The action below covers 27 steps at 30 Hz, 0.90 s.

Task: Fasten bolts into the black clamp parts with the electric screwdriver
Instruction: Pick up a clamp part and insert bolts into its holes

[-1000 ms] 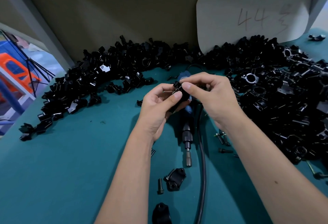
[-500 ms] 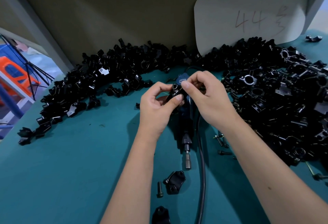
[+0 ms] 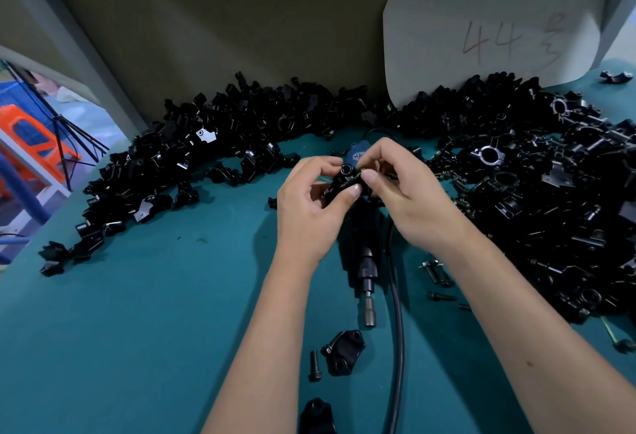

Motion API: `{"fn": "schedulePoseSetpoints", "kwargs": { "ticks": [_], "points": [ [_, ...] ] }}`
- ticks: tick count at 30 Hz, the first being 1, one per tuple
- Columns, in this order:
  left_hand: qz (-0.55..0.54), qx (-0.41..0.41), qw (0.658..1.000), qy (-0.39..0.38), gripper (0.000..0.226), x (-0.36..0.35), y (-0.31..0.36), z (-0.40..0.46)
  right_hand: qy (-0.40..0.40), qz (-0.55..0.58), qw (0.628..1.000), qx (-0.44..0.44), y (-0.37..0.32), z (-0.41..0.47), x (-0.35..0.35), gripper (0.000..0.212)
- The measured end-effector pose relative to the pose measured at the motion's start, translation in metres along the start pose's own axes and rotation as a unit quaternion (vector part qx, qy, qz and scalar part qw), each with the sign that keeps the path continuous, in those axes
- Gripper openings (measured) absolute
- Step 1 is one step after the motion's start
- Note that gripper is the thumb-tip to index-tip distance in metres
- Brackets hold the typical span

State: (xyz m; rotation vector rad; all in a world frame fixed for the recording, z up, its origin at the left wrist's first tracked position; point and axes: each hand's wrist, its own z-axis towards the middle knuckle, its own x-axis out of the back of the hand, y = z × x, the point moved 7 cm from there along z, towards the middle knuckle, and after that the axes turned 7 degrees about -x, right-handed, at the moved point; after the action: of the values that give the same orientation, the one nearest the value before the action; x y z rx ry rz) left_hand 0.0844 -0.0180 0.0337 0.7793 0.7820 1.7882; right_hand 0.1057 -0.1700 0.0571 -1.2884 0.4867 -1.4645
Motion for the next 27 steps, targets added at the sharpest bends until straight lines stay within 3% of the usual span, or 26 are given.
{"fn": "schedulePoseSetpoints", "kwargs": {
  "ticks": [7,15,21,27],
  "points": [
    [-0.077,0.058,0.995,-0.009,0.021,-0.003,-0.005,-0.003,0.021,0.017,0.999,0.026,0.001,0.000,0.012,0.006],
    [-0.079,0.016,0.996,-0.024,0.017,-0.014,0.012,-0.003,0.062,-0.087,0.994,-0.001,-0.006,0.000,0.007,0.043],
    [-0.016,-0.012,1.000,-0.011,0.020,-0.011,0.011,-0.003,0.046,-0.121,0.991,-0.020,-0.001,0.002,0.003,0.038],
    [0.119,-0.121,0.985,0.024,0.022,-0.011,0.027,-0.003,0.068,-0.092,0.993,-0.024,-0.003,0.005,0.006,0.045]
  ]
}}
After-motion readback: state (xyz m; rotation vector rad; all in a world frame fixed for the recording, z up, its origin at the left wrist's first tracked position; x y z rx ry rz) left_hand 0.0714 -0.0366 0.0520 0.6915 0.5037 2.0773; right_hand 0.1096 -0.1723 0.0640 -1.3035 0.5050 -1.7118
